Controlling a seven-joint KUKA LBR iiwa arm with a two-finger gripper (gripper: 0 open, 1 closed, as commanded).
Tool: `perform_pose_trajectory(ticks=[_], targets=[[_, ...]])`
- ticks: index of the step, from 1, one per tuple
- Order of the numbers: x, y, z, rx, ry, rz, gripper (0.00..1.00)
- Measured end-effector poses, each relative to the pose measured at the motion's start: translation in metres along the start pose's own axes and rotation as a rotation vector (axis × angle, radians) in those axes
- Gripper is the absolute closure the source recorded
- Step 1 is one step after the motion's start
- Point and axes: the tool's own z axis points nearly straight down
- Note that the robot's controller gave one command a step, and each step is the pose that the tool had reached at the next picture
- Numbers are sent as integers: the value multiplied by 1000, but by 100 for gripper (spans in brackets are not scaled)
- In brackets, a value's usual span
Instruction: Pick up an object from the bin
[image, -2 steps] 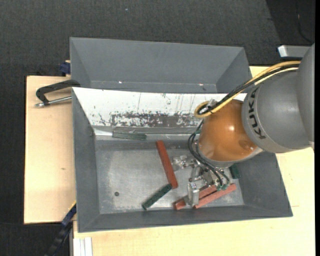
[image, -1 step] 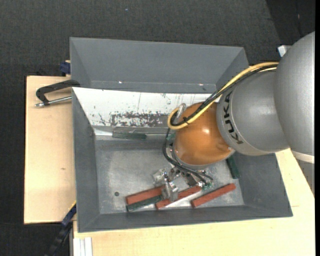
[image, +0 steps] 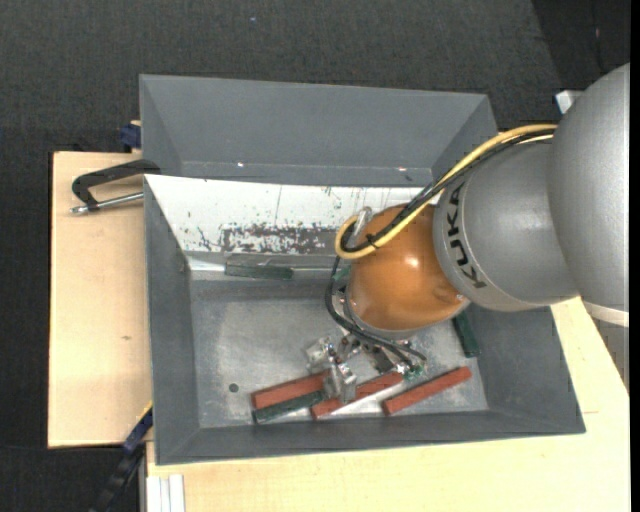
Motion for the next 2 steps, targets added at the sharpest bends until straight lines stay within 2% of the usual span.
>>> perform_pose_trajectory(ticks=[1, 2], targets=[[-9, 0, -50, -2, 6, 3, 100], [-22, 14, -156, 0, -1, -45, 100]])
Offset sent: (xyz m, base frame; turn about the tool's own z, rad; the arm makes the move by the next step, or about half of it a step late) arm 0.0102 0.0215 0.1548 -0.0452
